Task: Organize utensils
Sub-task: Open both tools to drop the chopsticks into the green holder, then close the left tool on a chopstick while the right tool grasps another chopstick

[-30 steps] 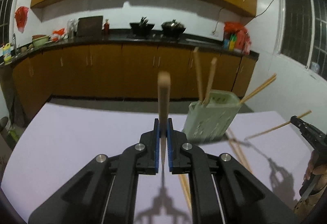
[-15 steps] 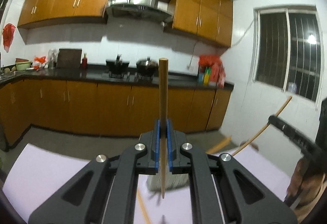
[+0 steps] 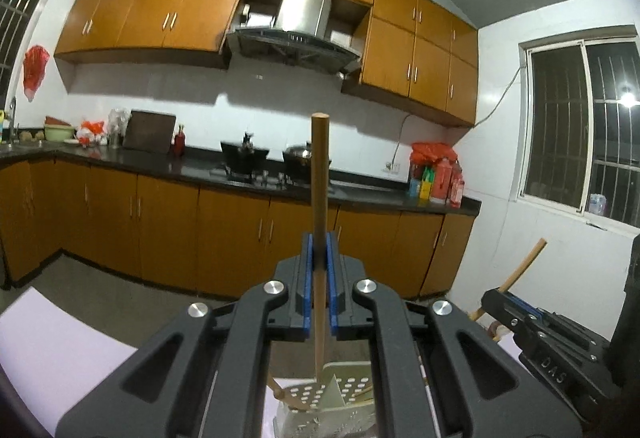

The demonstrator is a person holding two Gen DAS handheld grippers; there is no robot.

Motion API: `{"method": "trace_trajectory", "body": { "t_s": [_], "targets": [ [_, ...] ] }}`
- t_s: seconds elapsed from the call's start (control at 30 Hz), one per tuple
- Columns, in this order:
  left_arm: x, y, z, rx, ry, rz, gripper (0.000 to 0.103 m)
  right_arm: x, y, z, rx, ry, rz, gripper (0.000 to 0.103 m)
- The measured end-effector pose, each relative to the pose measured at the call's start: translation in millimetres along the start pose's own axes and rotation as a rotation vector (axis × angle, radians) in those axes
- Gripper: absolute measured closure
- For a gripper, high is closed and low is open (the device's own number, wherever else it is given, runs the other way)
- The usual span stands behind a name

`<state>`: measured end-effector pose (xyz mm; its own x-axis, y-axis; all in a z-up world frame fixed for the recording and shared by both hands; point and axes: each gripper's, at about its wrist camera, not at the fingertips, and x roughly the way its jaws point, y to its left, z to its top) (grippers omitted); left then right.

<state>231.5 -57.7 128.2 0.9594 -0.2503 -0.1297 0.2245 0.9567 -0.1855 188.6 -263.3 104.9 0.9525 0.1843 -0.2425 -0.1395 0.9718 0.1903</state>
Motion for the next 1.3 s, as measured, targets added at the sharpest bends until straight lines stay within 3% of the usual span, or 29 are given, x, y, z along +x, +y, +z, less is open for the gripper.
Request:
{"method": "trace_trajectory", "body": {
  "t_s": [0.23, 0.33, 0.4, 0.63, 0.73, 0.83, 1.0, 1.17, 1.3],
  "targets": [
    [18.8, 10.6, -23.9, -0.012, 0.094, -0.005, 0.091, 5.8, -4.2, -12.1, 0.01, 0.064, 0.007, 0.094],
    [14.9, 14.9, -24.4, -0.019, 0.096, -0.006, 0.086, -1.4, -4.0, -8.6, 0.022, 0.062, 0.013, 0.087],
    [7.9, 17.0, -19.4, -0.022, 0.086, -0.008, 0.084, -7.2, -3.9, -3.3, 0.021, 0.047, 0.01, 0.078],
    [-35.3, 30.0, -8.6, -0.054, 0.075, 0.002, 0.078, -49.7, -14.3, 12.7, 0.016, -0.012, -0.041, 0.078],
    [-60.7, 46.6, -19.0, -0.068, 0.105, 0.025, 0.074, -69.5, -31.3, 0.7, 0.026, 0.0, -0.103, 0.077],
    [-78.6, 65.7, -44.9, -0.065, 0.167, 0.073, 0.074, -73.0, -51.3, -27.7, 0.029, 0.074, -0.175, 0.077],
    [-81.3, 100.8, -113.8, -0.069, 0.352, 0.154, 0.074, -45.4, -87.0, -104.8, 0.112, 0.336, -0.209, 0.077],
    [-69.3, 115.9, -173.9, -0.099, 0.536, 0.145, 0.076, -11.6, -78.5, -172.0, 0.104, 0.543, -0.149, 0.078],
    [-62.3, 114.2, -203.6, -0.129, 0.621, 0.104, 0.076, 3.2, -69.6, -191.4, 0.091, 0.597, -0.132, 0.08]
  ]
}}
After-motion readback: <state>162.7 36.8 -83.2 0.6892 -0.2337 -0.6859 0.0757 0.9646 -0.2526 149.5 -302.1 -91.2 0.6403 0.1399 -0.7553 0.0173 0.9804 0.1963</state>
